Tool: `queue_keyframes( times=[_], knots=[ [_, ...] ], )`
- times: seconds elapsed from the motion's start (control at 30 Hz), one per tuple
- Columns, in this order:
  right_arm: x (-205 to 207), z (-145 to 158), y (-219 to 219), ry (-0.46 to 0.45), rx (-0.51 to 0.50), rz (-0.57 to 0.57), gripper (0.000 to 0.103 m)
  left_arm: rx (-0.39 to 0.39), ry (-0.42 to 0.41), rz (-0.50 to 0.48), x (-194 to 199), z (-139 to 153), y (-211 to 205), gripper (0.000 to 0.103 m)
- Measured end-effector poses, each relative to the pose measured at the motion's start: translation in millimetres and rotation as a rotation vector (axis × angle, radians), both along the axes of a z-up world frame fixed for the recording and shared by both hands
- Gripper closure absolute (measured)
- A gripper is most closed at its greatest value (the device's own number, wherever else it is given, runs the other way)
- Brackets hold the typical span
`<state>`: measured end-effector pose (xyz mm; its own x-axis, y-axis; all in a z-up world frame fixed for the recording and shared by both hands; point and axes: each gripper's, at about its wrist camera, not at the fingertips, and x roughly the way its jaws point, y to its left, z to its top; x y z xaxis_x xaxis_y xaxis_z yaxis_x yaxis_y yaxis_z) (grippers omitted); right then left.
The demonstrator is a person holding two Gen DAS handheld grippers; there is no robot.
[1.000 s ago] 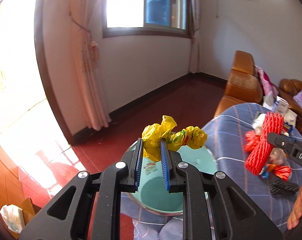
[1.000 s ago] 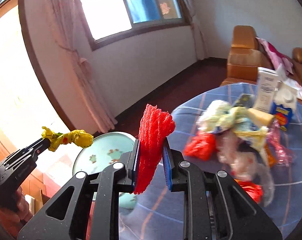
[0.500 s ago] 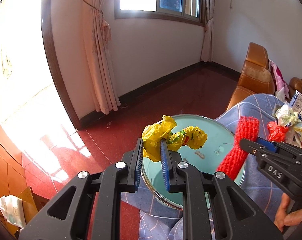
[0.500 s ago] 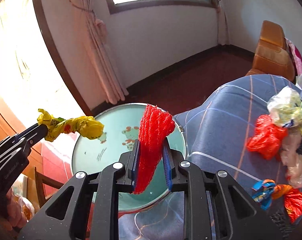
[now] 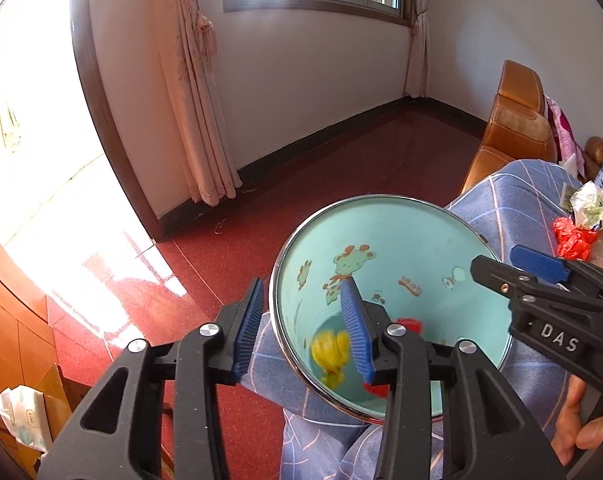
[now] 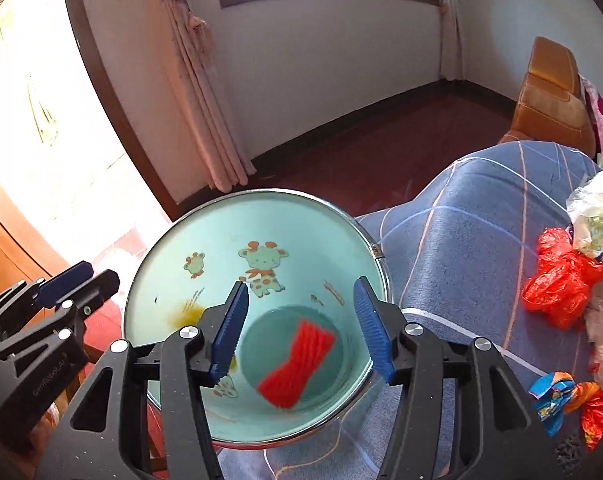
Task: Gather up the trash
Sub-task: 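Carry both items over the light-blue bin and open both tools to drop them, then move both tools back to the pile and grasp the pink plastic bag with right tool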
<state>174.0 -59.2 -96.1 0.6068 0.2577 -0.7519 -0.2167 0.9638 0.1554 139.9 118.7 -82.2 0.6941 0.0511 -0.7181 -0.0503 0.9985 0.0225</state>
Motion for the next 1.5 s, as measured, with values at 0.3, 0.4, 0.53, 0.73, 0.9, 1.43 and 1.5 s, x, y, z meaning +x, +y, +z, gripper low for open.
queue_keyframes(
  times=[0.3,0.4,0.53,0.73,0.9,1.43,1.5],
  knots=[
    [-26.0,31.9,-35.3,-0.085,0.025,-0.094,0.038,0.012,-0.045,-0.020,-12.7,21.1,-14.3,0.042],
    [-34.2,40.5,-59.2,-0.100,0.026,-0.141,0.038,0.012,-0.060,-0.048,-17.0,27.7,-28.0,0.038],
    [-46.6,45.9,-92.2,-0.109,0.009,-0.202,0.038,0.012,-0.067,-0.117,-20.7,32.8,-50.9,0.035],
    [-70.3,51.3,-149.9,-0.127,-0.016,-0.300,0.038,0.020,-0.070,-0.221,-28.0,34.9,-92.0,0.034],
    [-89.2,48.3,-207.2,-0.121,-0.034,-0.402,0.042,0.003,-0.052,-0.302,-26.8,32.9,-128.9,0.034],
    [-93.9,41.7,-302.0,-0.088,-0.061,-0.560,0.045,-0.017,-0.042,-0.465,7.9,35.4,-219.5,0.034],
    [-88.1,38.6,-312.2,-0.074,-0.057,-0.563,0.045,-0.026,-0.050,-0.495,16.1,39.2,-233.6,0.034]
  ],
)
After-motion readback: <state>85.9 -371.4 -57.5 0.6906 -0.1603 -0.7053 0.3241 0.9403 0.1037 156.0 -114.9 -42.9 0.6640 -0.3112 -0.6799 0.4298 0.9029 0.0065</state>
